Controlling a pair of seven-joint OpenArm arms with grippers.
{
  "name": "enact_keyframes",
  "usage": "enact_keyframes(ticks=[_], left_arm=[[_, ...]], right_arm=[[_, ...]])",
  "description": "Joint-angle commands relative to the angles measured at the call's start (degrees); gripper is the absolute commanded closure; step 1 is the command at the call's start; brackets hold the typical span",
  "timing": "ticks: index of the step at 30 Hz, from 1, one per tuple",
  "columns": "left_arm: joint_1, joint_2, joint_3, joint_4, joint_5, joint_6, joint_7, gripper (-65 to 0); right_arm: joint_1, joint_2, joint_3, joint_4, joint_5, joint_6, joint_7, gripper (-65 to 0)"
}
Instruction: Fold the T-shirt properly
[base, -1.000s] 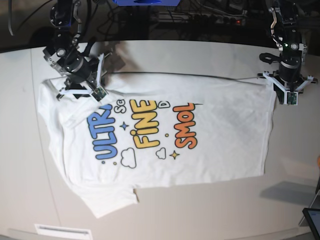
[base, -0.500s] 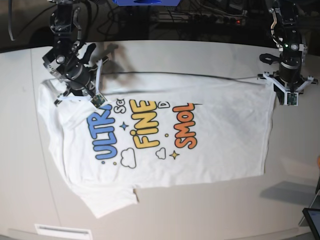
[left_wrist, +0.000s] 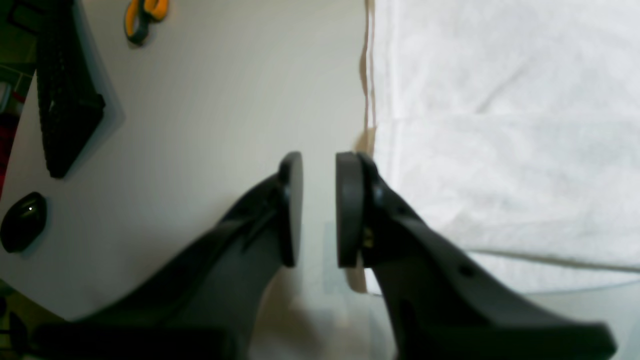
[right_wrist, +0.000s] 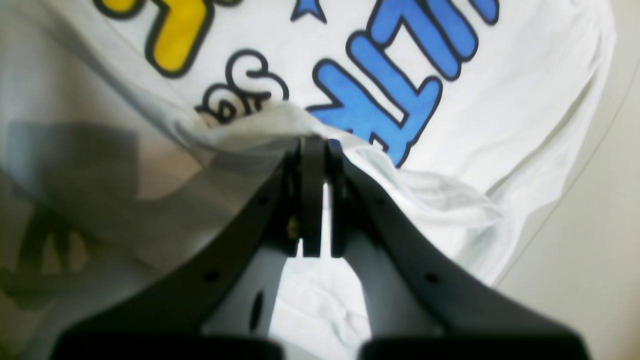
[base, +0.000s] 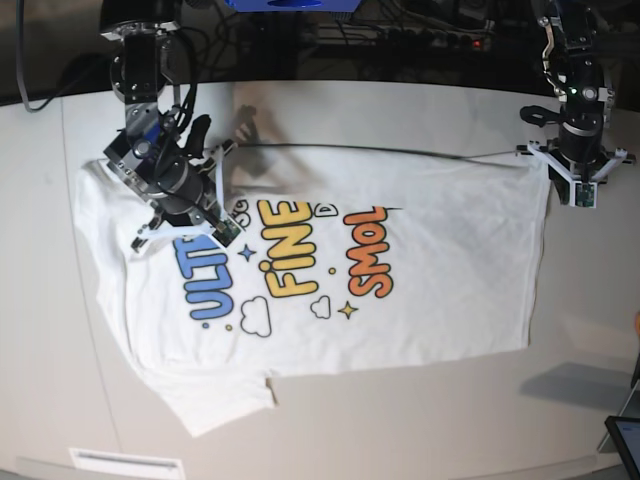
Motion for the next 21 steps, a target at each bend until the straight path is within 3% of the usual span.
enact_keyframes(ticks=[1, 10, 21], left_arm=[[0.08, -0.92, -0.77, 0.76, 0.03, 0.53, -1.20, -12.1], [0.26, -0.92, -0.77, 0.76, 0.03, 0.53, -1.20, -12.1], [0.35, -0.92, -0.77, 0.76, 0.03, 0.53, -1.11, -12.1]], right_arm=[[1.27, -0.10, -0.50, 1.23, 0.21, -0.27, 0.25, -1.5], [3.20, 0.08, -1.03, -0.18, 0.21, -0.27, 0.69, -2.3], [5.05, 0.16, -8.41, -1.85, 0.21, -0.27, 0.78, -2.3]])
